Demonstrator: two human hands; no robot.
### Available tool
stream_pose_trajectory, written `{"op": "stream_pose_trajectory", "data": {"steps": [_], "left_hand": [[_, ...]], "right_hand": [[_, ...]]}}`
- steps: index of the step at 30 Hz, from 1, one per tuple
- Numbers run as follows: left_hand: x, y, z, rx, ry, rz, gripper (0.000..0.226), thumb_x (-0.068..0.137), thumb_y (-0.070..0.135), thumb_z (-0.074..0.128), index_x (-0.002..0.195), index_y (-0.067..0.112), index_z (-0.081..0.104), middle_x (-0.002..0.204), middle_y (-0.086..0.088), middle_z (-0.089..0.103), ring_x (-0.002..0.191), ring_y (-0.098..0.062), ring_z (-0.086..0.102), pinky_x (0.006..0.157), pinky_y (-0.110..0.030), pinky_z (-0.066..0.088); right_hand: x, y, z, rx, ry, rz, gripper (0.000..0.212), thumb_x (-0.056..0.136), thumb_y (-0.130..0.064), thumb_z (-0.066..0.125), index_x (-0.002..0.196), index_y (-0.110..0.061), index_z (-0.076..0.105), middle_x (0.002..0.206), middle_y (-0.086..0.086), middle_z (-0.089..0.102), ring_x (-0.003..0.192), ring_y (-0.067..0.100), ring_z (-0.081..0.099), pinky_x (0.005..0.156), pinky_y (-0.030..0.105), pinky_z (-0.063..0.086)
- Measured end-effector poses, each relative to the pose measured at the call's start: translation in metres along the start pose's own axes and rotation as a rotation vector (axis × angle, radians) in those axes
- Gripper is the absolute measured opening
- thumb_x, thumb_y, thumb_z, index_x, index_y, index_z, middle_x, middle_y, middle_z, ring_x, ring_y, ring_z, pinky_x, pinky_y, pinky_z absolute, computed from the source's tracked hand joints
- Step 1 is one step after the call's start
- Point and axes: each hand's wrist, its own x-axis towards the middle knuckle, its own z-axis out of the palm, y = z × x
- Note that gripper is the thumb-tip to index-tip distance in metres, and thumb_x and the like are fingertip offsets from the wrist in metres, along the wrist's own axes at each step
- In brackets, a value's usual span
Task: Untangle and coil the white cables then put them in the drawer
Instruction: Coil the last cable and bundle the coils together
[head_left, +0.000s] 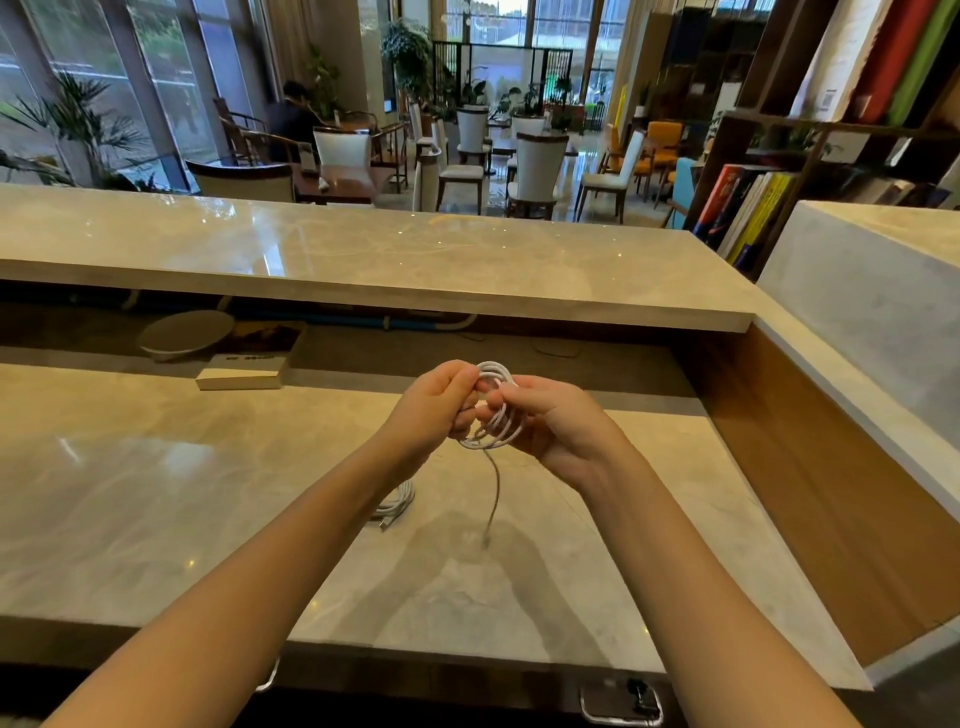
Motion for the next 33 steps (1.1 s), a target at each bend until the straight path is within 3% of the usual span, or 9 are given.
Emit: {"op": "stream_pose_trajectory", "data": {"steps": [4,8,13,15,18,23,26,30,33], "left_hand": [[0.0,-0.002,0.0,-0.157,-0.018,-0.023,0.029,0.102,0.021,0.034,0.086,0.01,0.055,0.059,0.004,0.043,0.049,-0.007,0.037,0.047,-0.018,0.033],[-0.002,-0.005,0.006,-0.177,0.101,-0.003,0.029,0.101,0.022,0.034,0.083,0.014,0.055,0.059,0.003,0.043,0.05,-0.008,0.038,0.051,-0.02,0.035],[0.0,-0.006,0.008,-0.105,0.164,0.054,0.028,0.101,0.023,0.034,0.084,0.015,0.055,0.061,0.0,0.042,0.051,-0.009,0.038,0.05,-0.021,0.035],[0.001,-0.008,0.005,-0.104,0.183,0.057,0.028,0.101,0.022,0.033,0.085,0.014,0.055,0.06,0.0,0.042,0.051,-0.009,0.037,0.05,-0.022,0.035],[0.002,-0.011,0.001,-0.099,0.178,0.072,0.028,0.101,0.022,0.033,0.084,0.014,0.054,0.06,0.001,0.042,0.05,-0.008,0.038,0.05,-0.022,0.035],[0.0,-0.013,-0.002,-0.237,0.054,0.015,0.031,0.102,0.024,0.033,0.084,0.012,0.056,0.058,0.002,0.043,0.049,-0.007,0.038,0.05,-0.02,0.036],[0.001,-0.012,-0.004,-0.343,-0.002,-0.016,0.032,0.102,0.023,0.033,0.081,0.011,0.055,0.055,0.005,0.043,0.048,-0.007,0.036,0.049,-0.019,0.034],[0.0,-0.015,-0.001,-0.351,0.098,-0.057,0.032,0.102,0.022,0.033,0.081,0.011,0.055,0.055,0.004,0.041,0.048,-0.008,0.035,0.047,-0.019,0.032],[0.0,-0.016,0.001,-0.341,0.172,-0.098,0.033,0.102,0.021,0.033,0.077,0.013,0.054,0.057,0.0,0.038,0.049,-0.01,0.033,0.049,-0.023,0.029]], "right_hand": [[0.003,0.007,-0.002,0.218,-0.033,0.015,0.014,0.092,-0.007,0.052,0.098,0.0,0.063,0.068,0.006,0.062,0.058,0.012,0.062,0.063,0.025,0.056],[0.009,0.015,0.001,-0.243,0.04,-0.088,0.016,0.086,-0.01,0.063,0.101,-0.007,0.061,0.078,0.005,0.063,0.073,0.015,0.064,0.077,0.028,0.054],[0.01,0.019,0.003,-0.512,0.155,-0.207,0.006,0.085,-0.013,0.064,0.082,-0.014,0.059,0.077,0.004,0.057,0.071,0.014,0.054,0.065,0.024,0.048],[0.01,0.024,0.002,-0.435,0.163,-0.216,0.006,0.085,-0.016,0.065,0.086,-0.011,0.063,0.081,0.008,0.06,0.077,0.019,0.057,0.075,0.034,0.053],[0.011,0.028,0.004,-0.267,0.116,-0.193,0.006,0.087,-0.013,0.063,0.09,-0.01,0.066,0.08,0.006,0.067,0.08,0.017,0.062,0.083,0.032,0.052],[0.008,0.027,-0.001,0.082,-0.211,0.006,0.015,0.089,-0.012,0.057,0.08,-0.012,0.069,0.072,0.003,0.068,0.079,0.014,0.066,0.093,0.039,0.049],[0.011,0.027,-0.007,0.24,-0.272,0.048,0.017,0.087,-0.012,0.056,0.072,-0.01,0.063,0.064,0.004,0.064,0.076,0.017,0.064,0.099,0.047,0.044],[0.022,0.04,0.0,-0.381,0.012,-0.164,0.011,0.086,-0.017,0.061,0.078,-0.011,0.057,0.077,0.005,0.06,0.078,0.019,0.059,0.081,0.034,0.051],[0.03,0.054,0.003,-0.696,0.291,-0.332,0.008,0.085,-0.017,0.062,0.088,-0.013,0.056,0.085,0.008,0.061,0.075,0.024,0.06,0.071,0.038,0.055]]}}
